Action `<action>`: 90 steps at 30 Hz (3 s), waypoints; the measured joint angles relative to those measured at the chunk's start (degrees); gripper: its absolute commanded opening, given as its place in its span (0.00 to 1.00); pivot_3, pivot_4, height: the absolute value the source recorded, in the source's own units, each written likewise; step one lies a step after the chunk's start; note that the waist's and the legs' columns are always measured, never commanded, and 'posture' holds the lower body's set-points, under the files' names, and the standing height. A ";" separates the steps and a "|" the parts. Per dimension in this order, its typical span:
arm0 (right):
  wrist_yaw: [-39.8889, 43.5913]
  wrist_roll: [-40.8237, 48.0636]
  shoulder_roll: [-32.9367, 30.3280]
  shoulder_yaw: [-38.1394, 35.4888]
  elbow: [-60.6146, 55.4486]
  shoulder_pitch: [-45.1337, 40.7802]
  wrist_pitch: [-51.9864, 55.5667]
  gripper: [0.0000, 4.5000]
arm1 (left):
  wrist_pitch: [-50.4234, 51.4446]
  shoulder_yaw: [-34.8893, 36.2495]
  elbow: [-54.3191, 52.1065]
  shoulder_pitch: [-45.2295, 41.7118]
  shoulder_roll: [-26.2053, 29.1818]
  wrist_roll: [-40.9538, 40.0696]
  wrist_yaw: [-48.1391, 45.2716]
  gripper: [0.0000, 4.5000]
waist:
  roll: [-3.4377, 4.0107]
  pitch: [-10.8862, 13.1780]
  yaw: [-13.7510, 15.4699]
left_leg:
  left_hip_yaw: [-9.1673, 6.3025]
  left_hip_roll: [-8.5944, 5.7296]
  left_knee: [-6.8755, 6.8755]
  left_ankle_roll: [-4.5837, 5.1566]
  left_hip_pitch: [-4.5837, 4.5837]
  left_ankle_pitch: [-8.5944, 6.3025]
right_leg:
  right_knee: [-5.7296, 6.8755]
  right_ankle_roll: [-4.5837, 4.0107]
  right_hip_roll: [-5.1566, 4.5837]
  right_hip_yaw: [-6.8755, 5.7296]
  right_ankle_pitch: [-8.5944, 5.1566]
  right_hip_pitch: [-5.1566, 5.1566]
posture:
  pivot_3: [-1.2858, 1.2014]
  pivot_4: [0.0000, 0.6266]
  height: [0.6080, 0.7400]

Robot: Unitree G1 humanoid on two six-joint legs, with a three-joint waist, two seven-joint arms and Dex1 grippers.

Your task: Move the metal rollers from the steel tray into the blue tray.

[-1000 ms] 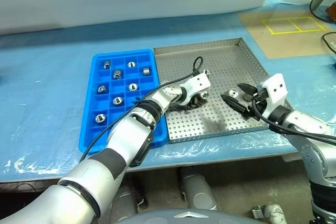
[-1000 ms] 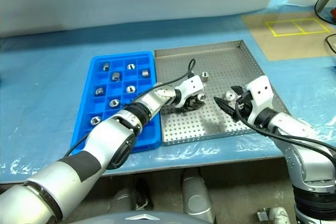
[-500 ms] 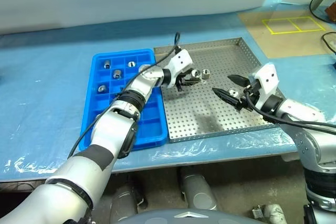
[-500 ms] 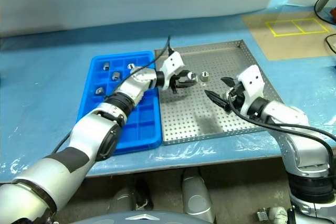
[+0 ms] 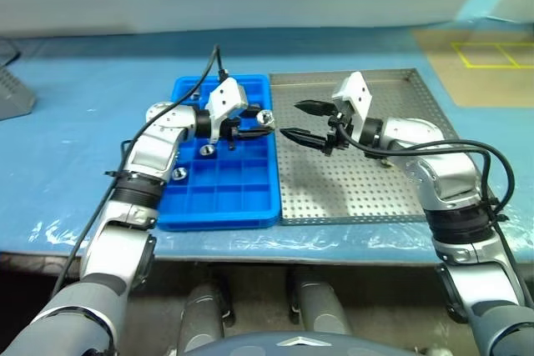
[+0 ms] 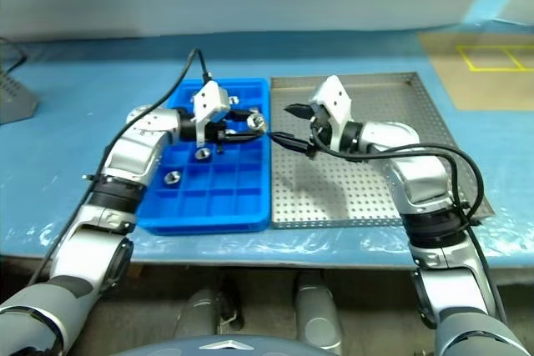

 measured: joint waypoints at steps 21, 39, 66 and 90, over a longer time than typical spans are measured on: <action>8.15 -4.15 7.43 5.56 10.60 -4.47 -5.89 0.81 | 12.87 -0.54 -17.89 14.30 9.59 -7.50 4.19 0.39 | -0.01 0.01 7.95 | 0.37 0.16 -1.24 -1.19 0.97 0.56 | 0.29 -0.25 0.33 0.49 -0.16 -0.08 | 0.50 0.24 1.00; 6.98 -4.05 6.82 5.47 9.10 -2.57 -4.62 0.81 | 12.06 -2.71 -22.23 22.61 18.03 -9.38 -2.94 0.39 | -0.02 0.00 7.44 | 0.38 0.52 -1.75 -1.65 1.28 0.83 | 0.29 -0.61 0.91 0.67 -0.34 -0.09 | 0.49 0.24 1.00; 12.41 -4.23 5.05 6.26 5.93 -1.06 -0.96 0.81 | 11.45 -3.86 -23.00 22.39 19.73 -8.92 -1.30 0.97 | -0.03 -0.01 7.07 | 0.38 0.52 -1.76 -1.66 1.45 0.84 | 0.31 -0.63 0.94 0.70 -0.33 0.04 | 0.50 0.24 1.00; -9.09 -15.56 -1.37 -7.70 33.73 -4.32 -18.99 0.81 | 16.16 -4.43 -15.07 7.37 2.25 -15.43 6.61 0.97 | -0.08 -0.03 6.33 | 0.48 0.54 -1.55 -1.63 1.47 0.84 | 0.43 -0.71 1.02 0.79 -0.28 0.03 | 0.45 0.24 1.00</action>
